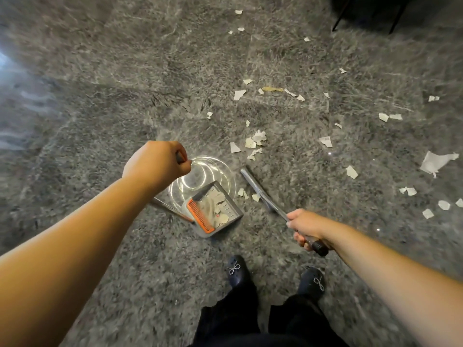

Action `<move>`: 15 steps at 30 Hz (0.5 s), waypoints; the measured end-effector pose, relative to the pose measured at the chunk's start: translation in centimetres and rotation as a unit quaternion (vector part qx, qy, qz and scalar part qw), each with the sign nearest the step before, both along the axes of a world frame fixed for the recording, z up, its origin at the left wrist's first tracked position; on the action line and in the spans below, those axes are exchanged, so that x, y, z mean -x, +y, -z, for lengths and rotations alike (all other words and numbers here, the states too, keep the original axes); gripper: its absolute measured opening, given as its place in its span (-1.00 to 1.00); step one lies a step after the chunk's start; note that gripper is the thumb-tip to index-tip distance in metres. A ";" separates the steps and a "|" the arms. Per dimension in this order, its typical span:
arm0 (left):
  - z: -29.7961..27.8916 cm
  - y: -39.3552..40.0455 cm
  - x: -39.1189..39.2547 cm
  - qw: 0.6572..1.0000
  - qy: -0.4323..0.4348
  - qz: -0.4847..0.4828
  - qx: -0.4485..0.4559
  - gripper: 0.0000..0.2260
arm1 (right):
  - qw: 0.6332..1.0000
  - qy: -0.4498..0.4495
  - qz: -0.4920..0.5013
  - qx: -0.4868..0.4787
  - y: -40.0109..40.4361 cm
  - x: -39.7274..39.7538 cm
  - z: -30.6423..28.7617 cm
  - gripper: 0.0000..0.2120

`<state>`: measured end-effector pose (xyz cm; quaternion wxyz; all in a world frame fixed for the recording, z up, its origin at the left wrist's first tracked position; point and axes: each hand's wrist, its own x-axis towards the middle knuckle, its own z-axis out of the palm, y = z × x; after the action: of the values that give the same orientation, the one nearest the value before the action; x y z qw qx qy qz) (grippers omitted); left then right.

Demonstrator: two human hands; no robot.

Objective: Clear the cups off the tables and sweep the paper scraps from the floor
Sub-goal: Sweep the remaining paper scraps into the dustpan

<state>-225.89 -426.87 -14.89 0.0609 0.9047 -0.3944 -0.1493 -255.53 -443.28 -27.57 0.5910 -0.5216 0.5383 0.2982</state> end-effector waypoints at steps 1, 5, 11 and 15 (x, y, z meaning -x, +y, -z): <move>0.1 0.2 -0.2 1.000 -0.001 0.000 -0.002 -0.88 | 1.000 -0.003 -0.003 -0.004 0.8 -0.7 -0.1 -0.74; 0.6 1.7 -0.6 1.000 -0.002 0.000 -0.003 -0.87 | 0.999 -0.014 -0.020 -0.036 3.5 -2.9 -1.1 -0.64; 0.8 3.3 -0.5 1.000 -0.007 0.000 0.011 -0.85 | 0.997 -0.020 0.007 -0.078 4.1 -4.5 -3.6 -0.70; 0.5 4.6 -0.9 0.999 0.003 -0.039 0.018 -0.85 | 0.998 -0.029 -0.014 -0.048 4.2 -4.5 -5.6 -0.72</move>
<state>-224.98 -422.31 -15.36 0.0837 0.9176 -0.3616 -0.1421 -251.07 -439.06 -22.01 0.6268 -0.5086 0.4981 0.3167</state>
